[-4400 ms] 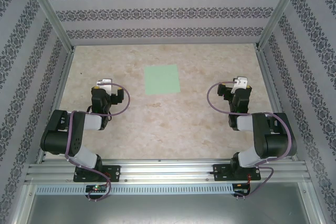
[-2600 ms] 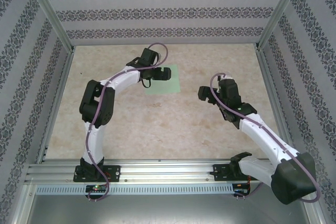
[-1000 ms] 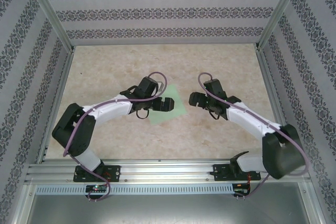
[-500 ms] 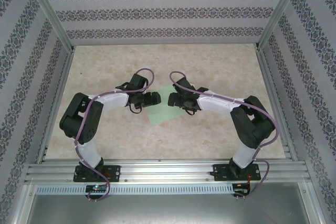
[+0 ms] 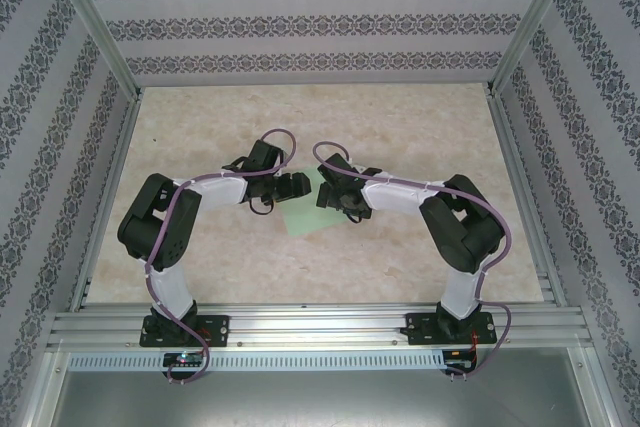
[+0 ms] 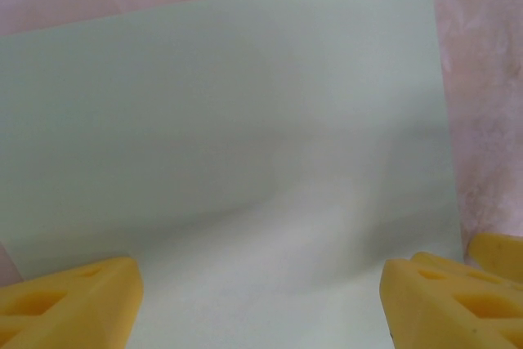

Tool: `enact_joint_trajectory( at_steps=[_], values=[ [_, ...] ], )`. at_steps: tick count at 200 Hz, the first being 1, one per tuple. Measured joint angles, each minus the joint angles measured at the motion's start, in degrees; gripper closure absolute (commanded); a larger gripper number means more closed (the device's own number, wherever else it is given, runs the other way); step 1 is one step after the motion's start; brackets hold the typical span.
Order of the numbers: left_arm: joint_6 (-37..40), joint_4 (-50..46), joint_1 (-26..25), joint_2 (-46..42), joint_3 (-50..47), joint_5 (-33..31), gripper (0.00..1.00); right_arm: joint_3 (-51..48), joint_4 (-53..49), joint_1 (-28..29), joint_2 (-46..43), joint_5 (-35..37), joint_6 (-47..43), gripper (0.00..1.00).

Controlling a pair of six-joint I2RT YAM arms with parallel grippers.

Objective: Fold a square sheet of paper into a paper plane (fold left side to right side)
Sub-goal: Pick up the square sheet of paper from the center of the table.

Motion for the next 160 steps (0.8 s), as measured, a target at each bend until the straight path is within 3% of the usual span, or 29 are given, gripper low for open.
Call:
enact_joint_trajectory(
  at_steps=[58,131,160],
  values=[
    [-0.5,1.73,-0.11,0.02,-0.63,-0.02,0.23,0.66,-0.24,1.09,0.85,0.94,0.81,0.08],
    [-0.68,3.04,-0.42,0.33,-0.9,-0.02,0.25,1.4,1.7,2.19,1.18,-2.67,0.76,0.21],
    [-0.74,3.39,-0.42,0.33,-1.03,0.11,0.26,1.4,2.49,2.21,1.2,-4.61,0.61,0.38]
  ],
)
